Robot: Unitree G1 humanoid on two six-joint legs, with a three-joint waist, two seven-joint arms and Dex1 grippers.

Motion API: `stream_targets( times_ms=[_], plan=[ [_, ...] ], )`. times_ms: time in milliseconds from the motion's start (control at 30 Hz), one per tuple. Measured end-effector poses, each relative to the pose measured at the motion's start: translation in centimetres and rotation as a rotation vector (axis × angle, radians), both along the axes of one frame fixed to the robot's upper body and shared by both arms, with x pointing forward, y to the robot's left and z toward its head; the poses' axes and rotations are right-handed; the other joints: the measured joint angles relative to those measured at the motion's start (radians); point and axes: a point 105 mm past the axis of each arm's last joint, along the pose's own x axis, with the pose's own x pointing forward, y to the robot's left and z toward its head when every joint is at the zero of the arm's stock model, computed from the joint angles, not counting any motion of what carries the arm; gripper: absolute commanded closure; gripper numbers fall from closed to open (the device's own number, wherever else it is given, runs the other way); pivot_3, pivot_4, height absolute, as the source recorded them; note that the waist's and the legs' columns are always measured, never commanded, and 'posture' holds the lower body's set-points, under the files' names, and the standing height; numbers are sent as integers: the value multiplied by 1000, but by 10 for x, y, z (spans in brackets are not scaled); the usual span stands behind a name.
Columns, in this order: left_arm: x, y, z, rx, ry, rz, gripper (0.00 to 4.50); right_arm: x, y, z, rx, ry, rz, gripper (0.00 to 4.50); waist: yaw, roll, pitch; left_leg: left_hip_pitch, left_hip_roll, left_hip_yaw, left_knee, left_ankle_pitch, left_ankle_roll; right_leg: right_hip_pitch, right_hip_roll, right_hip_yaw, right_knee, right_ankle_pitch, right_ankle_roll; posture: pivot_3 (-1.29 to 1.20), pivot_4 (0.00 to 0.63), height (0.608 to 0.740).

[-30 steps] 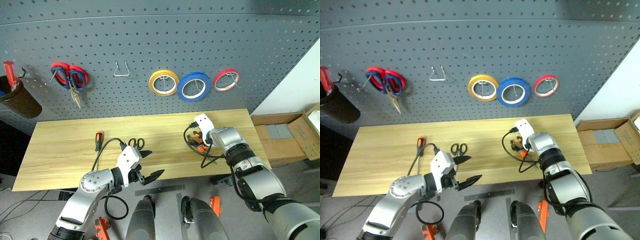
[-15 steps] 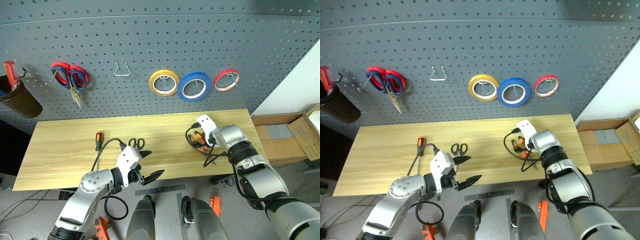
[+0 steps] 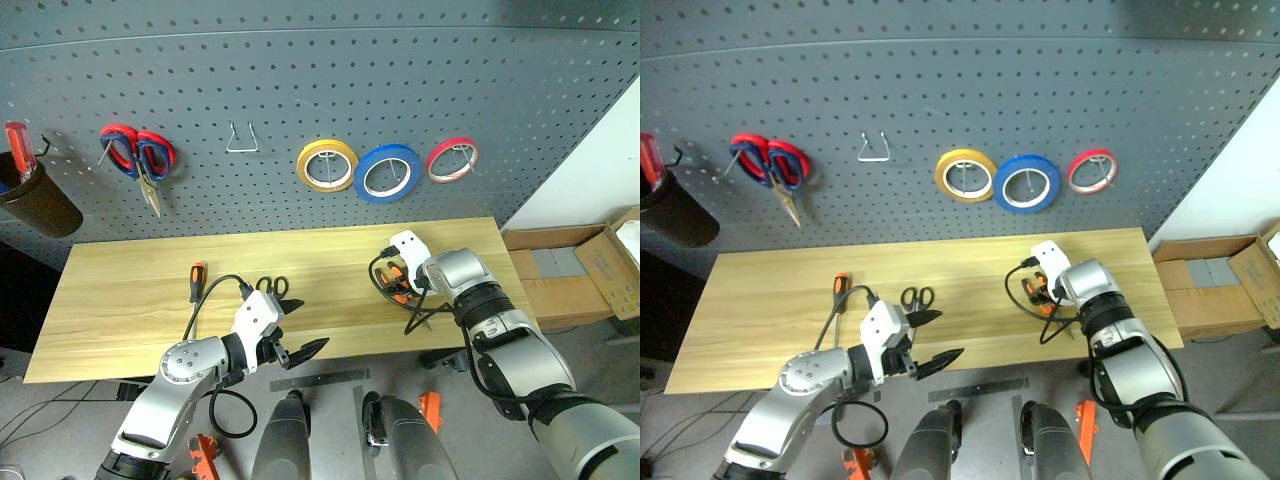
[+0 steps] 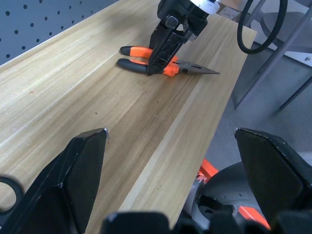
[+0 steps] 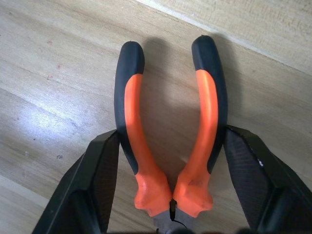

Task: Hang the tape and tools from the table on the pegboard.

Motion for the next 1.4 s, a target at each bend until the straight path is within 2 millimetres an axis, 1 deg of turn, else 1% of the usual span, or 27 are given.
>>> stream_targets(
  times_ms=[133, 233, 300, 333, 400, 433, 500, 567, 633, 767, 800, 900, 933, 967, 1033, 1100, 1133, 1200, 1233, 1267, 1333, 1400],
  plan=[
    [0, 0, 0, -1, 2, 2, 0, 1, 0, 2, 1, -13, 14, 1753, 0, 0, 0, 0, 0, 0, 0, 0, 0, 0, 0, 0, 0, 0, 0, 219, 310, 740],
    [-1, 4, 3, -16, -1, 18, 0, 1, 3, 12, 27, -65, 55, 1753, 1, 0, 0, -3, 0, 0, 0, 0, 0, -3, 0, 0, 0, 0, 0, 221, 303, 740],
    [-4, 9, 13, -76, -1, 63, 0, -4, 10, 30, 103, -146, 103, 1753, 1, 0, 0, -9, 0, -1, 0, 0, 0, -8, 0, 0, 0, 0, 0, 219, 300, 740],
    [-3, 15, 21, -125, -2, 104, 0, -10, 18, 45, 170, -207, 130, 1753, 2, 0, 0, -11, 0, -1, 0, 0, 0, -10, 0, 0, 1, 0, 0, 219, 298, 740],
    [-3, 24, 31, -171, -7, 153, 0, -20, 29, 66, 238, -279, 181, 1753, 1, 0, 0, -12, 0, -2, 0, 0, 0, -11, 0, -2, 2, 0, 0, 219, 293, 740],
    [-4, 29, 38, -211, -8, 187, 0, -29, 37, 82, 299, -333, 208, 1753, 1, 0, 0, -12, 1, -3, 0, 0, 0, -11, 0, -3, 2, 0, 0, 219, 289, 740],
    [-4, 39, 48, -275, -5, 245, 0, -45, 51, 105, 406, -394, 243, 1753, 2, 0, 0, -12, 1, -4, 0, 0, 0, -10, 0, -4, 2, 0, 0, 222, 287, 740],
    [-5, 49, 59, -348, -6, 310, 0, -67, 67, 127, 514, -447, 295, 1753, 2, 0, 0, -11, 1, -4, 1, 0, 0, -10, 0, -4, 2, 0, 0, 227, 279, 740],
    [-7, 54, 68, -398, -13, 353, 0, -81, 79, 143, 571, -496, 343, 1753, 4, 0, 0, -11, 0, -4, 2, 0, -1, -10, 0, -4, 2, 0, 0, 230, 271, 740],
    [-7, 62, 80, -498, -35, 428, 0, -98, 99, 169, 693, -602, 399, 1753, 5, 0, 0, -12, 0, -5, 8, 0, -1, -9, -1, -5, 4, 0, 1, 250, 264, 740],
    [-7, 62, 84, -508, -47, 428, 0, -99, 103, 177, 713, -646, 409, 1753, 6, 0, 0, -12, 0, -5, 10, 0, -1, -9, -1, -5, 5, 1, 1, 251, 263, 740],
    [-4, 58, 97, -544, -94, 428, 0, -95, 114, 208, 745, -821, 427, 1753, 8, 0, 0, -13, 0, -5, 14, 0, -1, -8, 0, -5, 6, 2, 3, 262, 254, 740],
    [-2, 58, 102, -558, -108, 431, 0, -91, 121, 222, 755, -889, 437, 1753, 7, -1, -1, -13, 1, -5, 15, 0, -1, -8, 0, -5, 6, 3, 4, 266, 253, 740],
    [1, 57, 107, -570, -125, 432, 0, -87, 129, 240, 760, -982, 456, 1753, 5, -1, -1, -12, 1, -5, 16, 0, -1, -8, 1, -4, 6, 4, 5, 268, 253, 740],
    [3, 59, 112, -579, -141, 441, 0, -84, 138, 259, 770, -1084, 472, 1753, 6, -3, -2, -12, 1, -5, 16, 0, -1, -7, 2, -4, 6, 4, 5, 271, 252, 740],
    [5, 66, 116, -593, -159, 470, 0, -74, 149, 273, 782, -1160, 462, 1753, 8, -4, -3, -12, 1, -5, 15, 1, -1, -7, 2, -4, 6, 4, 4, 281, 255, 740],
    [7, 69, 119, -598, -170, 476, 0, -69, 152, 277, 779, -1179, 452, 1753, 10, -4, -3, -13, 1, -5, 15, 1, -1, -7, 2, -4, 6, 4, 4, 285, 256, 740],
    [10, 75, 124, -595, -198, 483, 0, -58, 159, 290, 777, -1245, 433, 1753, 18, -4, -2, -14, 1, -5, 15, 1, -1, -8, 2, -4, 6, 4, 4, 292, 256, 740],
    [13, 77, 127, -595, -208, 487, 0, -56, 162, 298, 787, -1281, 428, 1753, 22, -4, -2, -14, 1, -4, 15, 1, -1, -8, 2, -4, 6, 4, 4, 296, 256, 740],
    [17, 80, 128, -594, -217, 494, 0, -55, 166, 312, 803, -1333, 433, 1753, 29, -4, -2, -14, 1, -4, 15, 1, -1, -8, 2, -4, 5, 4, 4, 300, 257, 740],
    [21, 82, 131, -598, -231, 499, 0, -56, 172, 325, 818, -1389, 441, 1753, 31, -4, -3, -14, 1, -4, 15, 1, -1, -8, 2, -4, 4, 4, 4, 301, 259, 740],
    [25, 83, 137, -599, -254, 496, 0, -54, 179, 331, 817, -1423, 454, 1753, 35, -4, -3, -14, 0, -4, 15, 0, -1, -7, 0, -4, 4, 4, 4, 302, 262, 740]
  ],
)
